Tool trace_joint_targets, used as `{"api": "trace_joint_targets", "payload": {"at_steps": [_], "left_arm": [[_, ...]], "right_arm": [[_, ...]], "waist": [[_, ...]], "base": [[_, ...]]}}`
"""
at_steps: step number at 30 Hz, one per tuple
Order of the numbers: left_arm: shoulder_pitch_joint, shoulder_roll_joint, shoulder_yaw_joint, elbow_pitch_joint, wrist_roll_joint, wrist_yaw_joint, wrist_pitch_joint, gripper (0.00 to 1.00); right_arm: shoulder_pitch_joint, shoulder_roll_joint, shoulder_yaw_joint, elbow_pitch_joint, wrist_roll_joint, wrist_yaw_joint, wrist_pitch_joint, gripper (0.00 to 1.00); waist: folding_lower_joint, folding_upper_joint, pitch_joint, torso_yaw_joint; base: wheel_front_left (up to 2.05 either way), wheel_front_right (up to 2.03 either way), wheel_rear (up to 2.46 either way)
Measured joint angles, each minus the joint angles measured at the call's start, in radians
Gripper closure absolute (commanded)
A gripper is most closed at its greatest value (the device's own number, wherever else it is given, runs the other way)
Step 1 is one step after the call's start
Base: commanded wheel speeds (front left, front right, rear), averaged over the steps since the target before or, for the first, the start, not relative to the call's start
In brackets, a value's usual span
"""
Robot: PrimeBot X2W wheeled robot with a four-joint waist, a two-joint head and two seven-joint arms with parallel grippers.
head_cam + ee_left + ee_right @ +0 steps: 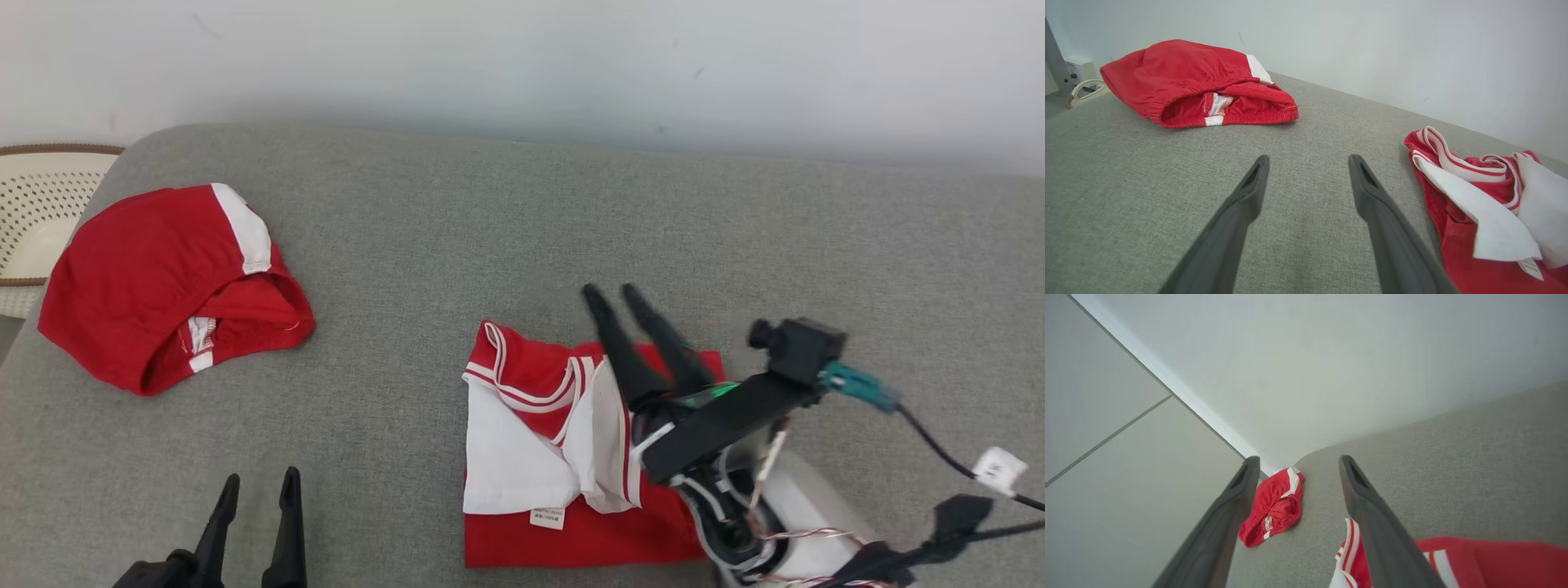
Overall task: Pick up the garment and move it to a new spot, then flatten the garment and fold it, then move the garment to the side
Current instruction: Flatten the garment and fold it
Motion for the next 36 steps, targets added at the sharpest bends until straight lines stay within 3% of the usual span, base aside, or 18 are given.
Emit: {"api": "trace_joint_targets", "payload": {"at_steps": [10,17,22,23,25,26,36], "left_arm": [[0.019,0.0,0.031,-0.05,0.011,0.009,0.0,0.0],[0.021,0.0,0.043,-0.065,0.012,0.013,0.0,0.0],[0.02,0.0,0.041,-0.065,0.012,0.009,0.0,0.0],[0.019,0.0,0.041,-0.064,0.012,0.009,0.0,0.0],[0.019,0.0,0.041,-0.063,0.012,0.009,0.0,0.0],[0.017,0.0,0.039,-0.063,0.012,0.009,0.0,0.0],[0.008,0.0,0.039,-0.062,0.012,0.009,0.0,0.0]], "right_arm": [[0.043,-0.097,-0.159,0.055,-0.2,0.0,-0.058,0.0],[0.06,-0.084,-0.22,0.135,-0.328,0.0,-0.073,0.0],[0.041,-0.07,-0.243,0.267,-0.456,0.0,-0.09,0.0],[0.036,-0.053,-0.25,0.3,-0.454,0.0,-0.098,0.27],[0.023,-0.05,-0.247,0.337,-0.467,0.0,-0.104,0.96],[0.0,-0.059,-0.243,0.375,-0.51,0.0,-0.116,1.0],[-0.064,-0.026,-0.244,0.546,-0.588,0.0,-0.137,1.0]], "waist": [[0.0,0.0,0.002,-0.005],[0.0,0.0,0.015,-0.002],[0.0,0.0,0.024,0.01],[0.0,0.0,0.025,0.015],[0.0,0.0,0.027,0.02],[0.0,0.0,0.03,0.024],[0.0,0.0,0.047,0.048]], "base": [[0.0,0.0,0.0],[0.0,0.0,0.0],[0.0,0.0,0.0],[0.0,0.0,0.0],[0.0,0.0,0.0],[0.0,0.0,0.0],[0.0,0.0,0.0]]}}
